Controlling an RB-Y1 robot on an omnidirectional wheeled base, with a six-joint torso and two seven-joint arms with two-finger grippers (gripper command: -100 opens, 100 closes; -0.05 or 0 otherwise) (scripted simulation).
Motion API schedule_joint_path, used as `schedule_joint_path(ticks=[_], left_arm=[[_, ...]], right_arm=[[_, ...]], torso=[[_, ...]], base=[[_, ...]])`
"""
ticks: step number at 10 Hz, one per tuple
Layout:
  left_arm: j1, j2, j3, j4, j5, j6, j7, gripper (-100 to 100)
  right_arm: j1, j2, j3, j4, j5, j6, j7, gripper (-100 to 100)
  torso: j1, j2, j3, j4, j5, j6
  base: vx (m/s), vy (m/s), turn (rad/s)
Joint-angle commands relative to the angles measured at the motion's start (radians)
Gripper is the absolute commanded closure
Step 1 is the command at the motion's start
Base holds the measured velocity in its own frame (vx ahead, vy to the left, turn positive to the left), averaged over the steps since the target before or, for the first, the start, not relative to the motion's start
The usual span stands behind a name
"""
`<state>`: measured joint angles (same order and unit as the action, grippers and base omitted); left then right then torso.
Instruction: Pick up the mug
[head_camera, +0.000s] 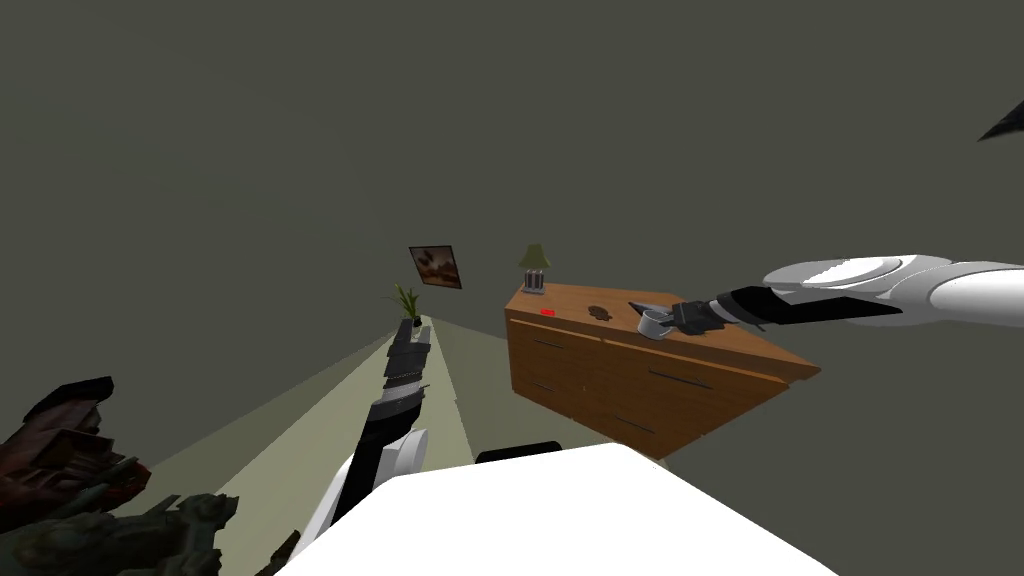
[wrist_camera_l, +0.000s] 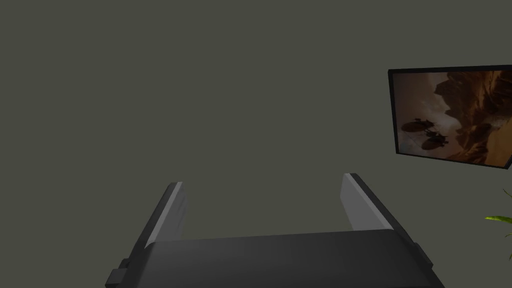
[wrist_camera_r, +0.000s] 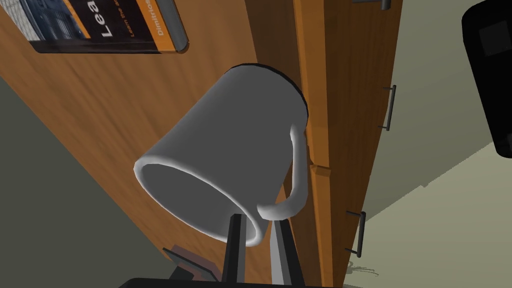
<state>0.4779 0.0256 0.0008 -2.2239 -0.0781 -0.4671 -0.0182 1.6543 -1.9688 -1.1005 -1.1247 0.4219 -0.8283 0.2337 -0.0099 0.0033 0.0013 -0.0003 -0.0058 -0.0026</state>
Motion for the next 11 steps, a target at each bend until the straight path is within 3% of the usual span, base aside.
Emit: schedule_joint_path(ticks=[1, 2, 4, 5, 8, 10, 11], left_arm=[[0.0, 0.0, 0.0, 0.0, 0.0, 0.0, 0.0, 0], [0.0, 0.0, 0.0, 0.0, 0.0, 0.0, 0.0, 0], [0.0, 0.0, 0.0, 0.0, 0.0, 0.0, 0.0, 0], [0.0, 0.0, 0.0, 0.0, 0.0, 0.0, 0.0, 0], [0.0, 0.0, 0.0, 0.0, 0.0, 0.0, 0.0, 0], [0.0, 0.0, 0.0, 0.0, 0.0, 0.0, 0.0, 0], [0.0, 0.0, 0.0, 0.0, 0.0, 0.0, 0.0, 0]], right_arm=[[-0.005, 0.005, -0.002, -0.011, 0.012, 0.007, -0.038, 100], [-0.026, -0.006, -0.006, -0.023, 0.055, 0.033, -0.072, 100], [-0.026, -0.006, -0.006, -0.023, 0.055, 0.033, -0.104, 100], [-0.047, -0.017, -0.011, -0.036, 0.097, 0.059, -0.143, 100], [-0.068, -0.028, -0.016, -0.049, 0.139, 0.085, -0.229, 100], [-0.068, -0.028, -0.017, -0.048, 0.139, 0.082, -0.226, 100], [-0.068, -0.028, -0.017, -0.049, 0.139, 0.082, -0.229, 0]], torso=[[0.0, 0.0, 0.0, 0.0, 0.0, 0.0], [0.002, -0.003, -0.001, 0.0, 0.0, 0.001], [0.002, -0.002, -0.001, 0.0, 0.001, 0.0], [0.002, -0.004, -0.002, 0.0, 0.001, 0.001], [0.002, 0.0, 0.0, 0.001, 0.001, -0.001], [0.002, -0.002, 0.0, 0.001, 0.001, 0.002], [0.003, -0.004, -0.001, 0.001, 0.001, 0.002]], base=[[-0.046, -0.01, -0.005], [-0.1, -0.025, 0.121], [-0.08, -0.029, 0.059], [-0.093, -0.045, 0.133], [-0.123, -0.034, 0.107], [-0.041, -0.014, 0.003], [-0.005, -0.001, -0.002]])
